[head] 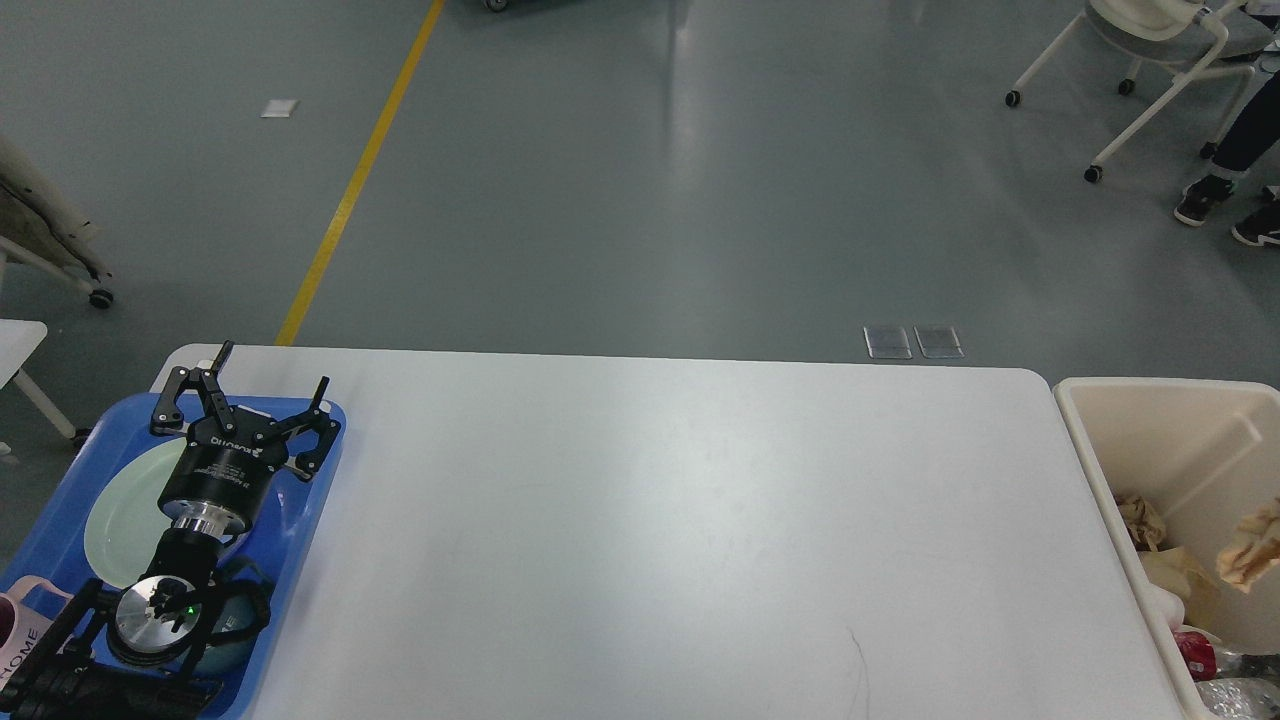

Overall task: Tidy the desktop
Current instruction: 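Release the paper into the bin with the right gripper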

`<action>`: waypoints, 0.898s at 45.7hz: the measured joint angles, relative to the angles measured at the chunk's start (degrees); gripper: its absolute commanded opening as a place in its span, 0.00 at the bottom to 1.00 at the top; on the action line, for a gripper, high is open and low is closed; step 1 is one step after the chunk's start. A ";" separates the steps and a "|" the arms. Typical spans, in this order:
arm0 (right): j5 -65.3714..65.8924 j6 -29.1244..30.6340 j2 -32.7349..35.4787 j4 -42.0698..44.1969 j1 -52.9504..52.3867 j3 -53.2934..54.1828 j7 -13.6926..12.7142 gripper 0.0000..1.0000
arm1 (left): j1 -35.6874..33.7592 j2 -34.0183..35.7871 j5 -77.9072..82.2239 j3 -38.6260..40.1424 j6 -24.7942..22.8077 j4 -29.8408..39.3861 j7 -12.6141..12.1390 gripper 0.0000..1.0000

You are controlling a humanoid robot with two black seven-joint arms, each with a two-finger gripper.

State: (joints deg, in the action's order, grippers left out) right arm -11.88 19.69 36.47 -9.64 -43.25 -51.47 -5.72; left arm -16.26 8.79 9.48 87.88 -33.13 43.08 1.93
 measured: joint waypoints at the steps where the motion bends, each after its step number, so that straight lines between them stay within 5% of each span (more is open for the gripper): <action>1: -0.03 -0.68 -1.42 2.46 2.07 0.55 0.01 0.00 | 0.00 0.00 0.00 0.00 0.00 0.00 0.00 0.97; 6: -0.08 -5.97 -7.40 10.45 10.62 1.81 -0.08 0.00 | 0.00 0.00 0.00 0.00 0.00 0.00 0.00 0.97; 19: -0.17 -12.40 -12.78 12.06 17.15 2.45 -0.17 0.00 | -0.01 0.00 0.00 -0.06 0.00 -0.02 0.00 0.97; 24: -0.17 -13.29 -13.34 12.11 17.81 3.11 -0.11 0.33 | -0.08 0.00 0.00 -0.08 0.00 -0.02 0.00 0.97; 29: -0.16 -15.09 -13.50 12.12 17.92 3.25 0.01 1.00 | -0.08 0.00 0.00 -0.09 0.00 -0.02 0.00 0.97; 41: -0.09 -19.82 -14.70 12.04 18.12 2.78 0.19 1.00 | -0.09 0.00 0.00 -0.17 0.00 -0.02 0.00 0.97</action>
State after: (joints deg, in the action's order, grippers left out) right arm -11.96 -0.13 21.76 2.40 -25.13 -48.68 -5.53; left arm -16.35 8.79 9.49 87.72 -33.13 43.06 1.93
